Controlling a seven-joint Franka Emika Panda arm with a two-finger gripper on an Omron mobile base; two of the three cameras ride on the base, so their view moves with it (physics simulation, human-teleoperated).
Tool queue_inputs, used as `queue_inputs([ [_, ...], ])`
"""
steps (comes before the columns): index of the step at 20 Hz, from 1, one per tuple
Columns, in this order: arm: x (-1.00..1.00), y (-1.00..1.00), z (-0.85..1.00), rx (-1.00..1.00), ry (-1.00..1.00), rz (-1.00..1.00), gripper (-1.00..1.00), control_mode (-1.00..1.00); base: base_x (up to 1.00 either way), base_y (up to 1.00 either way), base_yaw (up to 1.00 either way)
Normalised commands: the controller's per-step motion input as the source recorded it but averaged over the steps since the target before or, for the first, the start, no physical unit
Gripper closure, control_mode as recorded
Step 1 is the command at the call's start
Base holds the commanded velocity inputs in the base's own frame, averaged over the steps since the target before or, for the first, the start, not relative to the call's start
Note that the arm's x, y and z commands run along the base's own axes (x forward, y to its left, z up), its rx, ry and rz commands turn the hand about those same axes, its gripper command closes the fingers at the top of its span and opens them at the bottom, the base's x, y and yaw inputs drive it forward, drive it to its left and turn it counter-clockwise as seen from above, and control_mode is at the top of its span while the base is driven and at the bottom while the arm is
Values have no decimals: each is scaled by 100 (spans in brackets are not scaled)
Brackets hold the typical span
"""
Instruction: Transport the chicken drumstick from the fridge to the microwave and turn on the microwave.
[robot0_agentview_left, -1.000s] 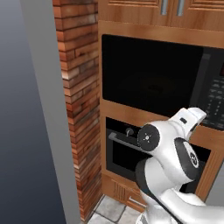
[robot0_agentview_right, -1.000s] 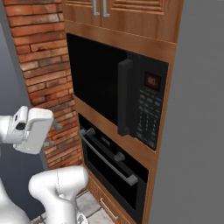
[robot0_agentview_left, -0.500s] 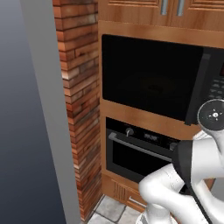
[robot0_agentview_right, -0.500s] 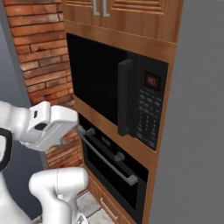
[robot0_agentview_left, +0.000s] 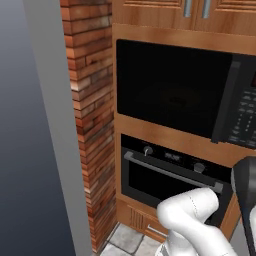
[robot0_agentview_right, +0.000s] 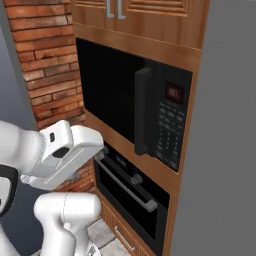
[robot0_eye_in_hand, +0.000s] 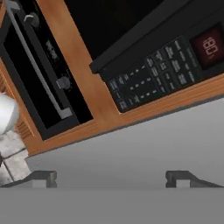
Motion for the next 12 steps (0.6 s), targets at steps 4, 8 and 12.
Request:
queue_inputs([
  [4,20,16,-60,-33,3,4,-100,-100,0,0,0],
  [8,39,12,-74,-32,1,0,-100,-100,0,0,0],
  [12,7,-5,-76,-15,0,2,-100,-100,0,0,0],
])
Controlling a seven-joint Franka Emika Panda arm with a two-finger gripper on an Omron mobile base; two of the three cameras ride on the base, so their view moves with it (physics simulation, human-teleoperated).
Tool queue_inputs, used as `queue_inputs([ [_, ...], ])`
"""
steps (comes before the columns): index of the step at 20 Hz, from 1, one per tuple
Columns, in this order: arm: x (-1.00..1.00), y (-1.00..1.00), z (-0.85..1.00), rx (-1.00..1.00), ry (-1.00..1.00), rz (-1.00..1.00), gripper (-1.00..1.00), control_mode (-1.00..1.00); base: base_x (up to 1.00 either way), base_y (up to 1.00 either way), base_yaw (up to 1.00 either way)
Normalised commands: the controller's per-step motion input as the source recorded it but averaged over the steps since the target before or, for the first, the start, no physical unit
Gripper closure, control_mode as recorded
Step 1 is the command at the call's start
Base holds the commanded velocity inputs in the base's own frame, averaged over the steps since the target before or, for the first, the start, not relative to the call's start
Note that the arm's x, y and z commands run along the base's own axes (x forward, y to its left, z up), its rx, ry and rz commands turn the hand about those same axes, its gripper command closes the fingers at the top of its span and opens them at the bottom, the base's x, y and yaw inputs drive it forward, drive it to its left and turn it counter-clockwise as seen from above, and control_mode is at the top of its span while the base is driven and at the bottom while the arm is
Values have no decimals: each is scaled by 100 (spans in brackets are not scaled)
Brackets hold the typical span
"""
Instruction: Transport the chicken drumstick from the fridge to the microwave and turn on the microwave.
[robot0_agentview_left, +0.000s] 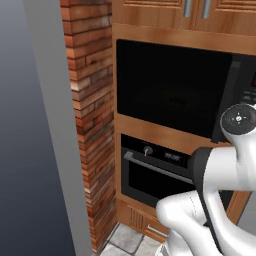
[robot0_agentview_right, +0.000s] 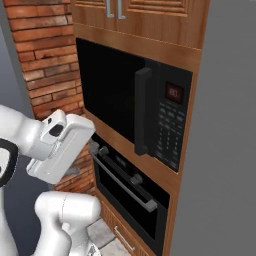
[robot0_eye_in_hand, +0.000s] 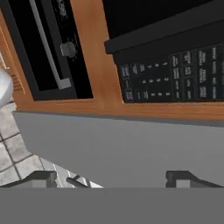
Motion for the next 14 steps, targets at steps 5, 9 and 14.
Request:
queue_inputs([
  [5,-9,-19,-95,-5,0,6,-100,-100,0,0,0],
  [9,-4,-1,-66,-10,-2,3,100,-100,0,0,0],
  [14,-6,-5,-44,-13,-14,1,100,-100,0,0,0],
])
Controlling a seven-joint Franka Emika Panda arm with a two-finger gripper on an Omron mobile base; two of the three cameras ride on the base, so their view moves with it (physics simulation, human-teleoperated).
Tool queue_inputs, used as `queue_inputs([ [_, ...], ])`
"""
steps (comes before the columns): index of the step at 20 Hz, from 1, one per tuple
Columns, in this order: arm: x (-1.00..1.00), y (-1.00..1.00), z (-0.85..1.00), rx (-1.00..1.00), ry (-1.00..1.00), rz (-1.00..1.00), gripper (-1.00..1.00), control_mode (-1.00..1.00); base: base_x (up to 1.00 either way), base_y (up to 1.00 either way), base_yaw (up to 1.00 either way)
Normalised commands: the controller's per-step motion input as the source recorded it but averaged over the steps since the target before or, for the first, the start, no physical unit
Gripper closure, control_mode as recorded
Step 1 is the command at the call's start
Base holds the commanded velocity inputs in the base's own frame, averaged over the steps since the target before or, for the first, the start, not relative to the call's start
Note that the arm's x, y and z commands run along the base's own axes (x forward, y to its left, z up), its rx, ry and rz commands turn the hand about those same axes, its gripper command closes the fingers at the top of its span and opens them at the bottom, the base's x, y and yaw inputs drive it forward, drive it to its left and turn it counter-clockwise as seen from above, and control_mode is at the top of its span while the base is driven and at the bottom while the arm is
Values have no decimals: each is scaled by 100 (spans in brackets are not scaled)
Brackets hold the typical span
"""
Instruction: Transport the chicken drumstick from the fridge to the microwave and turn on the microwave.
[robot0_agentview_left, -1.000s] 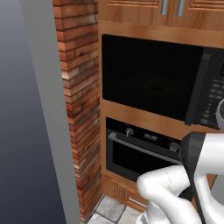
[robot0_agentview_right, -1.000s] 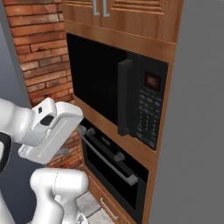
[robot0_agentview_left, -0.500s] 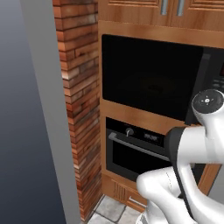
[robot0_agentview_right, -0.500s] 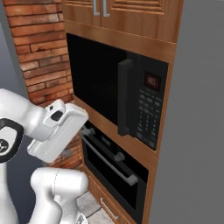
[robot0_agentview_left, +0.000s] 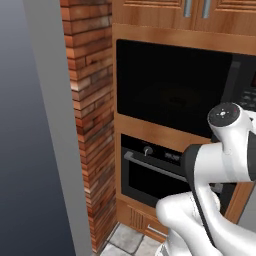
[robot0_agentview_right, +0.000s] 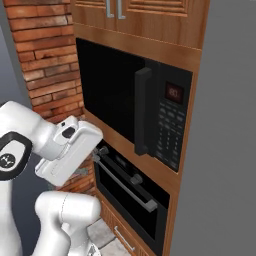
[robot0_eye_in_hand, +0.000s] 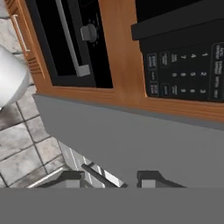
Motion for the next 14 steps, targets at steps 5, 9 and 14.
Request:
queue_inputs([
  [5,-13,-31,-38,-9,-25,2,100,-100,0,0,0],
  [9,-6,-30,-47,-9,-24,2,100,-100,0,0,0],
  [14,1,-1,-59,-20,-15,4,100,-100,0,0,0],
])
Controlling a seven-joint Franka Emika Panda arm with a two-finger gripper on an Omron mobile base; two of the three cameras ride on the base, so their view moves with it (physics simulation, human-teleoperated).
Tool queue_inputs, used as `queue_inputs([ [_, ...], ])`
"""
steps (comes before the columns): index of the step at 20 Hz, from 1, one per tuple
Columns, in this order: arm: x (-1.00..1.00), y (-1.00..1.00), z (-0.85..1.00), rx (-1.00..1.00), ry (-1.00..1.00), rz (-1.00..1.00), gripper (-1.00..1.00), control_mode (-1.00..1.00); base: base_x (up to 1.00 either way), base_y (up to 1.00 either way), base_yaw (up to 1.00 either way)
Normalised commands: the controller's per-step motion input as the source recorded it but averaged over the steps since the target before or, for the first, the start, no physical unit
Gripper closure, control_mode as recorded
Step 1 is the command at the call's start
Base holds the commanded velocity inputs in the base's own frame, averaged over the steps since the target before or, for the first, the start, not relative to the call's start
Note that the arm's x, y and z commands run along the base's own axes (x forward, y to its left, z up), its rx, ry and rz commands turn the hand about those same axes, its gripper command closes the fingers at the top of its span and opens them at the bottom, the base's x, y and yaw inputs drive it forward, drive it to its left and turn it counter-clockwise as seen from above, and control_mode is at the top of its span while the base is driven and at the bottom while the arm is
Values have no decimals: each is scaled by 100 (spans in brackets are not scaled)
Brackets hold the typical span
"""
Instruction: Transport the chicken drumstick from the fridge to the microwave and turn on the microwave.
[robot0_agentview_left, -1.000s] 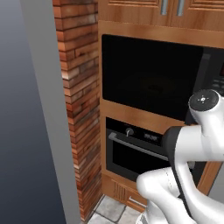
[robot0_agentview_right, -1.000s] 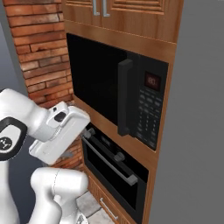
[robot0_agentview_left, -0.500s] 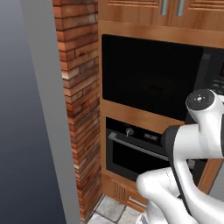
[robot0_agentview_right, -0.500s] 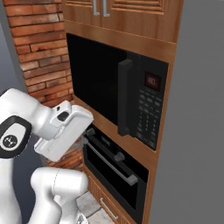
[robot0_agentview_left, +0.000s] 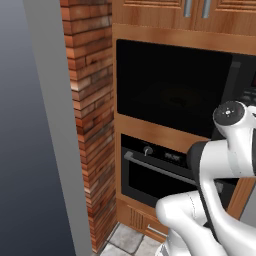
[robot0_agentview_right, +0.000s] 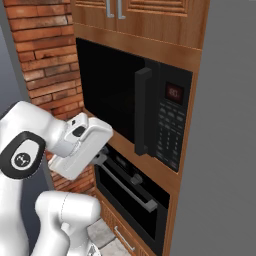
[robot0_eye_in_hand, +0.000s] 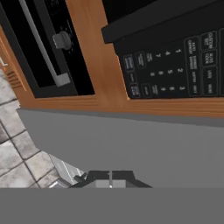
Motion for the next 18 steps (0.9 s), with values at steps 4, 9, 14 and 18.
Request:
queue_inputs([
  [4,1,-9,-63,-17,-11,10,100,-100,0,0,0],
  [9,-16,-54,-61,-1,-12,26,100,-100,0,0,0],
  [14,-5,-30,-68,-2,-14,21,100,-100,0,0,0],
  [18,0,0,-63,-7,-15,5,100,-100,0,0,0],
])
